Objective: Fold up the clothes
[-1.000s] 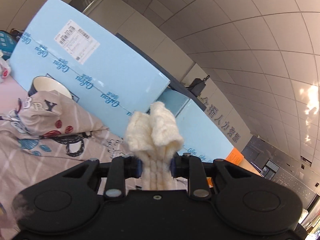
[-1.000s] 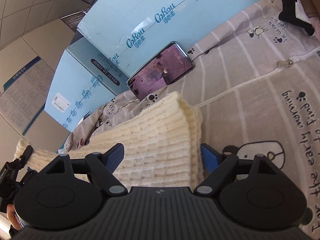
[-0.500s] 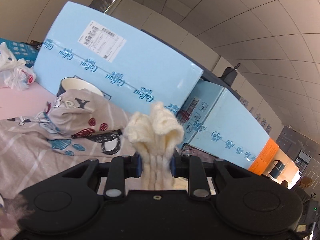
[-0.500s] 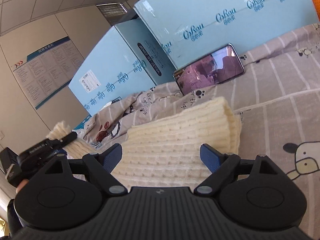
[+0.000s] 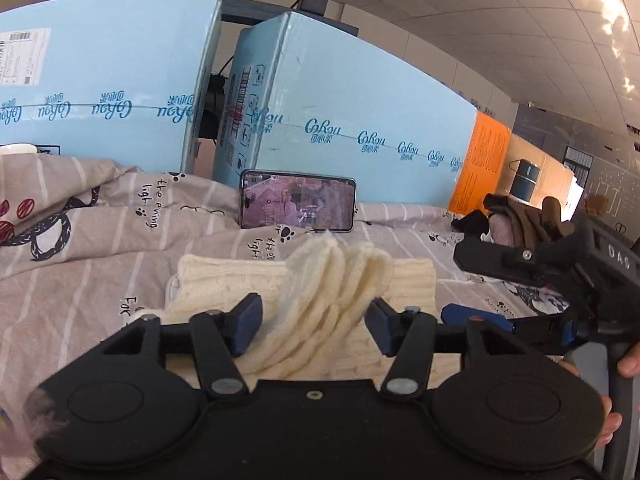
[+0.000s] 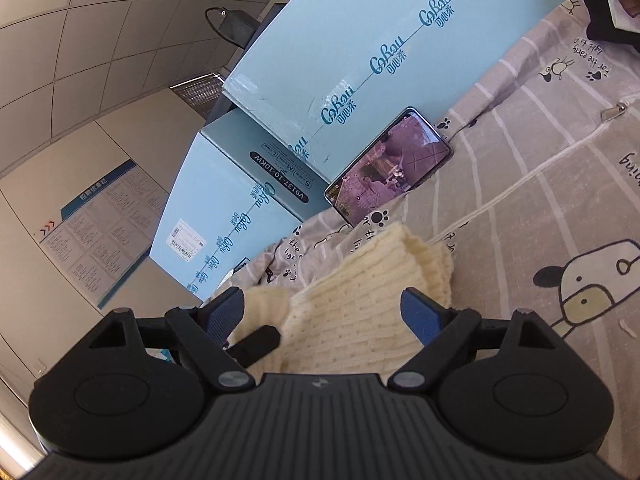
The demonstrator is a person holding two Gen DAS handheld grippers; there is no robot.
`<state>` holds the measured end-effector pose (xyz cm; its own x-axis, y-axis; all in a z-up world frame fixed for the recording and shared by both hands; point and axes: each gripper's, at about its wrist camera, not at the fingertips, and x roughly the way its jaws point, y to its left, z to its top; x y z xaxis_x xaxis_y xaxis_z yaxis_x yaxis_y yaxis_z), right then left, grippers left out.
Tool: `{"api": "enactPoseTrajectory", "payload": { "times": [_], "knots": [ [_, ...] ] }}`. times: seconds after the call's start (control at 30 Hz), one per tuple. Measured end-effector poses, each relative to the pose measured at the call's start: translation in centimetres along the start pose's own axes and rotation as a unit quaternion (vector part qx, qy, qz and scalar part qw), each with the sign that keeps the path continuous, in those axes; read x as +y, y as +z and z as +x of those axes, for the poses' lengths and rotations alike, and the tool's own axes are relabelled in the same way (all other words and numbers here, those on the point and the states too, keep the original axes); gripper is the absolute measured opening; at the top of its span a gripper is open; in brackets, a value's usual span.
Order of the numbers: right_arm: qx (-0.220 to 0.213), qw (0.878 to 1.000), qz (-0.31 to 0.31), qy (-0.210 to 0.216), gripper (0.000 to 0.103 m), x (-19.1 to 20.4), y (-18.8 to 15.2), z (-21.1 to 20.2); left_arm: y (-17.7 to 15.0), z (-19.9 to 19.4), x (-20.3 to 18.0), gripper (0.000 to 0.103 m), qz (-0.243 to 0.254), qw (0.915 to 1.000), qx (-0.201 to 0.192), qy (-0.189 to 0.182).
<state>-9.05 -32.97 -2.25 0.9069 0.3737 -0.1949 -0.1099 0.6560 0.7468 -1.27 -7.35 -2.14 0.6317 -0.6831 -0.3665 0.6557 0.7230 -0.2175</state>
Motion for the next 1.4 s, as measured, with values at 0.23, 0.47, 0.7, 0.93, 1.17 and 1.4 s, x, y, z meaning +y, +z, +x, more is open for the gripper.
{"api": "enactPoseTrajectory", "payload": {
  "times": [0.23, 0.47, 0.7, 0.93, 1.17, 1.4],
  "knots": [
    [0.008, 1.0, -0.016, 0.023, 0.085, 0.6, -0.4, -0.1, -0.7, -1.9, -1.1, 0.103, 0.049, 0.9959, -0.018, -0.073],
    [0.041, 0.997, -0.03, 0.054, 0.085, 1.1, -1.0, 0.6, 0.0, -5.7, 5.2, 0.103, -0.089, 0.9922, -0.085, -0.017],
    [0.091, 0.994, -0.056, 0.025, 0.085, 3.6, -2.0, 2.8, -1.0, -1.5, 5.6, 0.103, -0.074, 0.9954, 0.046, 0.039],
    [0.078, 0.985, -0.144, -0.058, 0.028, 7.2, -3.8, 4.4, -1.3, -1.8, 6.0, 0.103, -0.087, 0.9947, 0.047, 0.028],
    [0.041, 0.975, -0.195, -0.099, 0.013, 8.4, -3.1, 2.8, -0.5, -4.2, 6.6, 0.103, -0.116, 0.9926, -0.032, -0.019],
    [0.067, 0.964, -0.219, -0.135, 0.022, 7.3, -4.6, 4.0, -0.9, -1.4, 6.1, 0.103, -0.091, 0.9932, 0.065, 0.03]
  ]
}}
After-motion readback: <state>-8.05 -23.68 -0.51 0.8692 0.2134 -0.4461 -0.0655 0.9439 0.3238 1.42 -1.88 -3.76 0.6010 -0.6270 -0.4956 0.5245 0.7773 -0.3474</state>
